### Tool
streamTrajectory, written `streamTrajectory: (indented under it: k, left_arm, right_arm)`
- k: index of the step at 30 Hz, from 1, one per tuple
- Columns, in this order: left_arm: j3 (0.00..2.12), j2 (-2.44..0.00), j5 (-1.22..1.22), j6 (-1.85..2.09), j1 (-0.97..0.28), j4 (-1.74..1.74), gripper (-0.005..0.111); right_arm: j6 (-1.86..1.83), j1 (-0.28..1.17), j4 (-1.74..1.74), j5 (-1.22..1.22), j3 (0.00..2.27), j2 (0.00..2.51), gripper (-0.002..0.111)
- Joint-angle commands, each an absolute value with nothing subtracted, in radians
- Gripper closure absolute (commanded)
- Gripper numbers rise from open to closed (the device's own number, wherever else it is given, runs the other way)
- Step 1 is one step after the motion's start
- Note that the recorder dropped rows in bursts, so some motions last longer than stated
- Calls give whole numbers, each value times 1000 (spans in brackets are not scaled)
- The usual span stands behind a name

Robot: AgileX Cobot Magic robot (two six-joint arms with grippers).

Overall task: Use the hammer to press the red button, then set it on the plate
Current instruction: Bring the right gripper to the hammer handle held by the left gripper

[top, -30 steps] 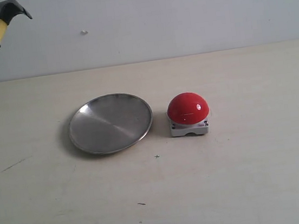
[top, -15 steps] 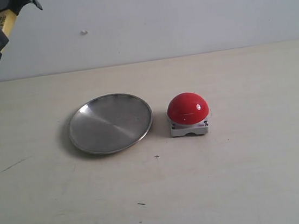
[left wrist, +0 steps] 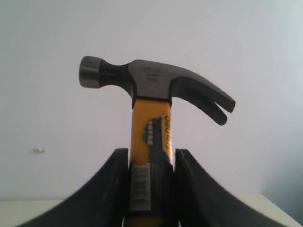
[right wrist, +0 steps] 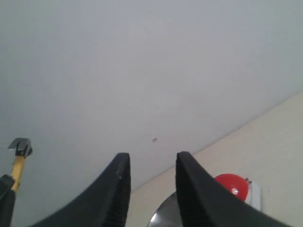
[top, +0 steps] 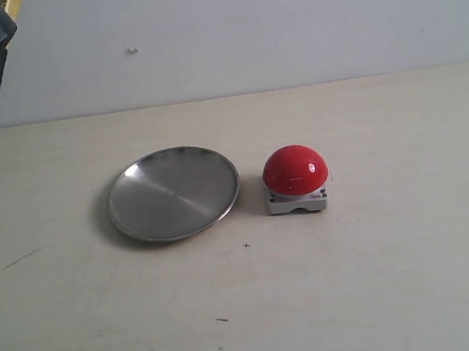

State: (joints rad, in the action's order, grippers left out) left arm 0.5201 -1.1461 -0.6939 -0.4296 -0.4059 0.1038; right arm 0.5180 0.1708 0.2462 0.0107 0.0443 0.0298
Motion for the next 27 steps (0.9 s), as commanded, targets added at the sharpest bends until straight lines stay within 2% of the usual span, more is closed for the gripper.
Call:
streamTrajectory:
  k: [1,5,8,9,12,14,16,19,27]
  left_arm:
    - [534,-1185,-846,-453,-411,99,107]
    - [534,-1201,-924,-479,-411,99,107]
    - [534,-1201,-936,-479,-411,99,107]
    - [534,-1201,-934,-479,-411,101,107]
    - [534,-1201,-923,-479,-411,101,107]
    - [534,-1201,-914,-474,-411,123,107]
    - [534,-1201,-914,-451,-411,152,107]
    - [534,-1201,-914,-447,-411,152,107]
    - [534,-1201,-908,-419,-411,167,107]
  right_arm:
    - [524,304,221,47,117,141,67]
    - [530,471,173,198,156,417,67]
    - [684,613,-49,443,236,734,67]
    - [745,660,-138,533,300,901,67]
    - [798,734,-167,563,498,1241,67]
    - [816,762,-167,587,614,1407,63]
    - [838,802,-201,621,742,1595,48]
    - [842,824,-198,628,793,1656,40]
    - [948,826,-346,779,817,1671,40]
